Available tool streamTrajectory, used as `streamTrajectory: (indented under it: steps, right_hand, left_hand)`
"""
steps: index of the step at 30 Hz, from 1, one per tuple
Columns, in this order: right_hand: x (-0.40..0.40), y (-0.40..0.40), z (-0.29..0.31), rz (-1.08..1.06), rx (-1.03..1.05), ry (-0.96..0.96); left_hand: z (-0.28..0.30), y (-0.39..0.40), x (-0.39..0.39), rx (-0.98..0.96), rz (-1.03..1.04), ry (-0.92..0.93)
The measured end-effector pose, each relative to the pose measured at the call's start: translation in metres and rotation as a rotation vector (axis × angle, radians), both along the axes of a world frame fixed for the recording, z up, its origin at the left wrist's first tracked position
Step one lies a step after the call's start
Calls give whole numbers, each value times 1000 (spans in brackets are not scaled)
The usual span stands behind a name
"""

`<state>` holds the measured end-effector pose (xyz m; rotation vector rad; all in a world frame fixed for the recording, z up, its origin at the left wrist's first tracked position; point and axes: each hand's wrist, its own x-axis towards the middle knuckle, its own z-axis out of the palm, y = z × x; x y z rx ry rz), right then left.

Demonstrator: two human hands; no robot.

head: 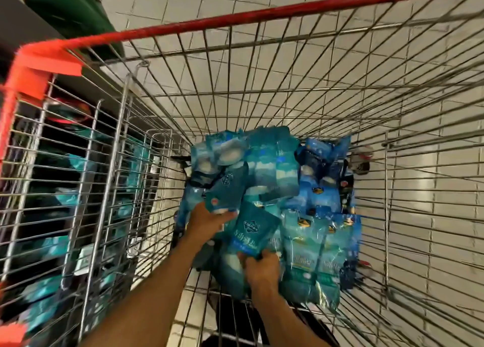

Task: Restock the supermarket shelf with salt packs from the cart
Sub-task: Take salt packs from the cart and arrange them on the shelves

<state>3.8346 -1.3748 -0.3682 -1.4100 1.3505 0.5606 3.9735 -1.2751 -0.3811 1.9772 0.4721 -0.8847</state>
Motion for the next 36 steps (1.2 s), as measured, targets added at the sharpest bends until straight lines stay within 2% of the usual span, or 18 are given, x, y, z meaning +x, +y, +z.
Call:
streamTrajectory:
  steps: [3, 8, 12, 15, 19, 22, 27, 32, 34, 36]
  right_hand:
    - [1, -14, 23, -5, 8, -57]
    - [6, -50, 81, -59, 52, -214]
    - [15, -72, 134, -16, 152, -328]
    - [21, -76, 171, -32, 66, -326]
    - [12, -67, 237, 30, 6, -524]
    - [1, -57, 274, 126, -65, -638]
    - [-7, -25, 331, 259, -121, -778]
    - [-3, 17, 373, 363, 1, -906]
    - [-1, 37, 379, 419, 51, -920]
    - [0, 59, 379, 455, 93, -958]
  left_hand:
    - [29, 4, 11, -35, -8, 101]
    - [97, 11, 20, -154, 63, 164]
    - [166, 17, 15, -318, 156, 207]
    - [213, 19, 8, -404, 330, 226]
    - [274, 25, -1, -394, 423, 197]
    - [304, 37, -16, -466, 516, 181]
    - [347, 72, -53, -756, 555, 272]
    - [379, 133, -103, -1070, 595, 42]
    - [386, 161, -121, -1240, 585, -99]
    - [389, 189, -143, -1263, 726, -351]
